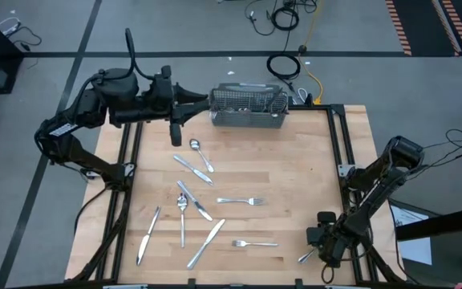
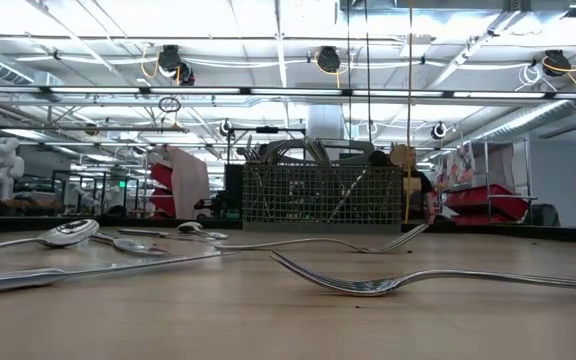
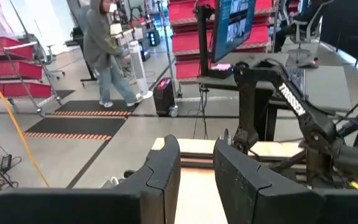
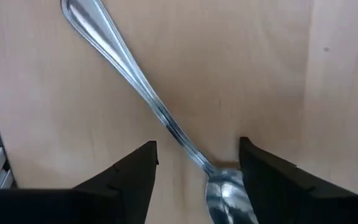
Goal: Sort silverware
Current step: Put the silver spoon into the silverware organizer
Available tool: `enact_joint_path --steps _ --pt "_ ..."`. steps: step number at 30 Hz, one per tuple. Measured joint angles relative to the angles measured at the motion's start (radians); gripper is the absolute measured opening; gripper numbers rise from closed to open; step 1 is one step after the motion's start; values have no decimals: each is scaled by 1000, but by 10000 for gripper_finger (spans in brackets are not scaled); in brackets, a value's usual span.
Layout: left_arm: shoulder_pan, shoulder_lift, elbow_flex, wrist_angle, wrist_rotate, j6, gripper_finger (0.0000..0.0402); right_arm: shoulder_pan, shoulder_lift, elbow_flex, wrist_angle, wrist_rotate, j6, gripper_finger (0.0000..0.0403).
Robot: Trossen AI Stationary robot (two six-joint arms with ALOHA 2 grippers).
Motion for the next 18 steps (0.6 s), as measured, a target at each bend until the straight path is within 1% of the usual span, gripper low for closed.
enact_joint_path --steps 5,8,11,15,16,18 --pt "0 0 0 -38 0 0 103 31 -2 -25 6 63 78 190" --pt "0 0 0 -38 0 0 103 31 -1 -27 1 67 78 165" --pt "0 0 0 -38 0 0 103 29 0 -28 -9 67 91 115" --pt "-2 0 0 -39 -1 0 103 28 2 -31 -15 68 132 23" --pt "-5 0 0 -39 -1 0 103 28 2 -31 -14 68 143 14" --pt "-5 0 0 -40 -1 0 103 28 2 -31 -14 77 179 12"
